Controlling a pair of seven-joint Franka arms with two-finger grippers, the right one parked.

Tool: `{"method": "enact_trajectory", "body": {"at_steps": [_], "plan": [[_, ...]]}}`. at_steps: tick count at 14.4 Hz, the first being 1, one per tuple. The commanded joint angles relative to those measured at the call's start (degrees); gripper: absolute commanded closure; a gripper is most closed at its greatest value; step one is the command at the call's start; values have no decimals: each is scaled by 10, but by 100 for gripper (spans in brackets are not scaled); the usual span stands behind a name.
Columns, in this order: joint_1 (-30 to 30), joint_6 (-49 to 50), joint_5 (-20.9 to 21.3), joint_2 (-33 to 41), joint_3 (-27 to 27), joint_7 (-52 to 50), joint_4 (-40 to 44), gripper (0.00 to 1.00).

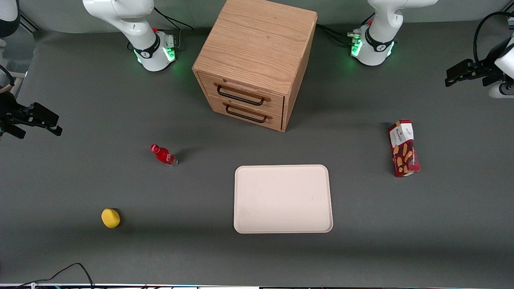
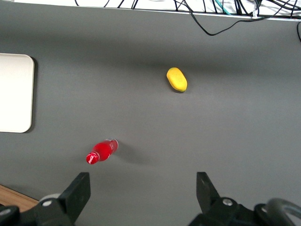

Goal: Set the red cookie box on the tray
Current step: 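Move the open left gripper down over the red plaid cookie box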

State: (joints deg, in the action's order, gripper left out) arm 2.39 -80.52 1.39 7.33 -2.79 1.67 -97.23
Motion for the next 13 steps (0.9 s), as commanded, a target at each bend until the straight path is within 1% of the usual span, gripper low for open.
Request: {"method": "enact_trajectory", "body": {"at_steps": [1, 3, 6, 9, 10, 13], "plan": [[12, 13, 0, -11, -11, 20, 32, 0], [12, 14, 3, -13, -12, 23, 34, 0], [11, 13, 1, -14, -29, 23, 30, 0], [11, -18, 3, -35, -47, 39, 9, 0], [11, -48, 5, -45, -52, 67, -18, 0], [11, -233, 5, -50, -63, 106, -185, 0]]}}
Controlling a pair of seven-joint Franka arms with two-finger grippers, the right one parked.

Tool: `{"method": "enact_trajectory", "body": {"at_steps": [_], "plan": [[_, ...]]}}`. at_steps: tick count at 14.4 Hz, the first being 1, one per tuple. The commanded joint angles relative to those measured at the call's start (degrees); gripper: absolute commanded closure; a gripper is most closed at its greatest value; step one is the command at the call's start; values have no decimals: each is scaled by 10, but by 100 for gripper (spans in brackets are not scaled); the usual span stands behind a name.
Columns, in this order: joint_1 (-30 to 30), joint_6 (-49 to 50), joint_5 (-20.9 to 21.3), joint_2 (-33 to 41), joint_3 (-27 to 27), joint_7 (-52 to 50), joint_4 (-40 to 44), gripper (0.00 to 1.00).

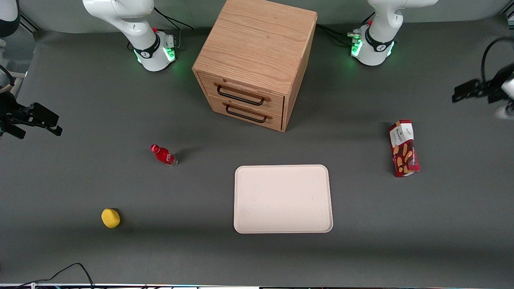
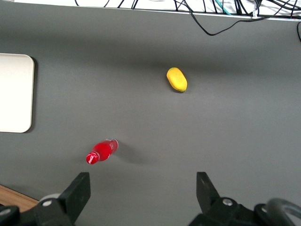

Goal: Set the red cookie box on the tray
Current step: 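Move the open left gripper down over the red plaid cookie box, then close the left gripper on the cookie box end and lift it upright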

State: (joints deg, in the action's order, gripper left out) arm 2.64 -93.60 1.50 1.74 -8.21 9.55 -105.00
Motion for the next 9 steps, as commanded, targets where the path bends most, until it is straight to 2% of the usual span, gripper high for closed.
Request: {"method": "enact_trajectory", "body": {"at_steps": [1, 3, 6, 7, 8, 9], "plan": [[9, -168, 0, -2, -9, 32, -158, 0], [9, -293, -4, -37, -9, 46, -224, 0], [9, -437, -4, -116, -8, 63, -263, 0], [7, -479, -4, -137, -8, 75, -276, 13], [7, -504, -6, -149, -8, 74, -282, 51], [6, -505, -17, -153, -8, 74, -282, 100]]}}
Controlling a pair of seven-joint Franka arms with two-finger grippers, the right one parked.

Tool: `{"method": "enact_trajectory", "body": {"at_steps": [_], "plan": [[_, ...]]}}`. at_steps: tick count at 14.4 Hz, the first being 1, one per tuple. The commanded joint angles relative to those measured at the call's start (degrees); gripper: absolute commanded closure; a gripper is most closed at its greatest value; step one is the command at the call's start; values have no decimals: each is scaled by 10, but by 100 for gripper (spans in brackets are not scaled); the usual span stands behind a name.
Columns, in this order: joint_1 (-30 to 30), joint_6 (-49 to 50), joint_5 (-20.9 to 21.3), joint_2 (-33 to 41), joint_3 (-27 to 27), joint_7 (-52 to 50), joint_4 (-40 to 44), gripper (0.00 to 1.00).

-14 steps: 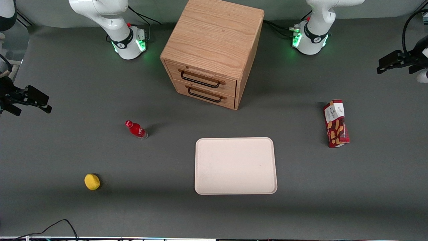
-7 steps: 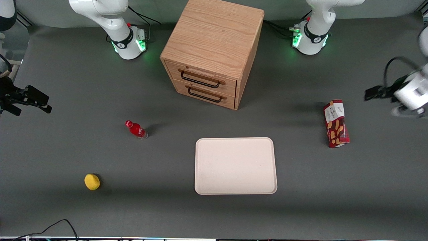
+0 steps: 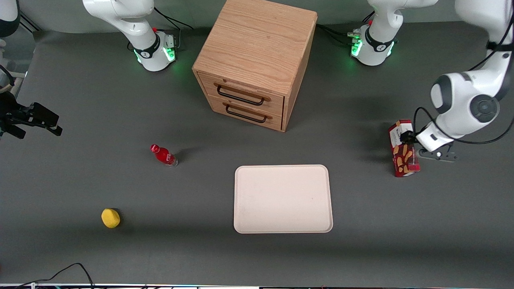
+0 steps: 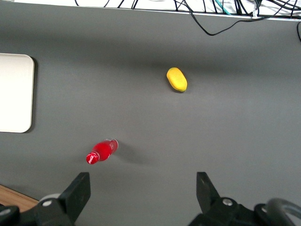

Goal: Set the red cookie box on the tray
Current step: 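Close the left gripper on the cookie box end and lift it upright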

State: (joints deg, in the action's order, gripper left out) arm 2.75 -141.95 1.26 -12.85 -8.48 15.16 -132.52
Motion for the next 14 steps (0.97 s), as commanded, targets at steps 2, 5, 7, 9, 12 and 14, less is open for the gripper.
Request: {"method": "enact_trajectory", "body": {"at_steps": [2, 5, 7, 9, 12, 14], "plan": [[4, -21, -29, -7, -5, 20, -7, 100], [5, -2, -47, 1, -4, 20, -5, 100], [6, 42, -52, 29, -2, 16, 9, 100], [7, 137, -53, 55, -1, 12, 65, 100], [7, 340, -53, 54, 18, -20, 238, 100], [8, 447, -50, 50, 38, -57, 346, 100]]}}
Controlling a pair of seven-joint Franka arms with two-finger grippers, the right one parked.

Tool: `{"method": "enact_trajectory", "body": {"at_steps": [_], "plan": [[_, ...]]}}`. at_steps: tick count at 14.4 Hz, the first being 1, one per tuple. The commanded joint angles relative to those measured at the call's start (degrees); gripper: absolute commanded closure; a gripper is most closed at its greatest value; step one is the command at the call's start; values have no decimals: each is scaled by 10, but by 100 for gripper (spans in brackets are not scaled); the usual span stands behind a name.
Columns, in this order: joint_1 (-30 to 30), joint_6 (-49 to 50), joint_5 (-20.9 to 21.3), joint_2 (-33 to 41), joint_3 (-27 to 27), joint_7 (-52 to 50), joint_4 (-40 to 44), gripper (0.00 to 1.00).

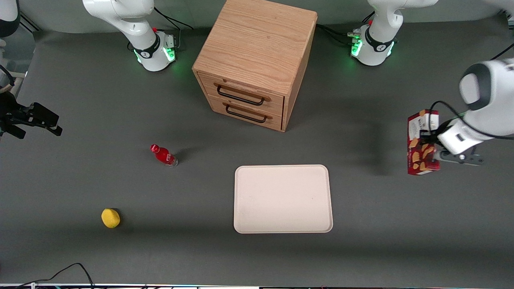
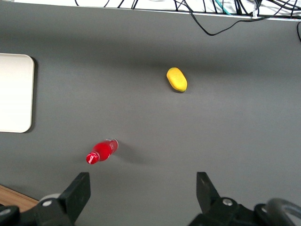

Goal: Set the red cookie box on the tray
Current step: 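Close the left gripper on the cookie box end and lift it upright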

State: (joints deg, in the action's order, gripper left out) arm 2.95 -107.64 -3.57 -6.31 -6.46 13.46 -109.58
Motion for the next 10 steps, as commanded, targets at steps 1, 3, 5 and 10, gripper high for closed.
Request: {"method": "enact_trajectory", "body": {"at_steps": [1, 3, 5, 10], "plan": [[6, 130, 1, -16, 38, -63, 156, 100], [7, 153, 1, -33, 87, -130, 216, 100], [5, 144, 3, -68, 148, -233, 248, 100], [6, 25, 49, -202, 236, -375, 295, 100]]}}
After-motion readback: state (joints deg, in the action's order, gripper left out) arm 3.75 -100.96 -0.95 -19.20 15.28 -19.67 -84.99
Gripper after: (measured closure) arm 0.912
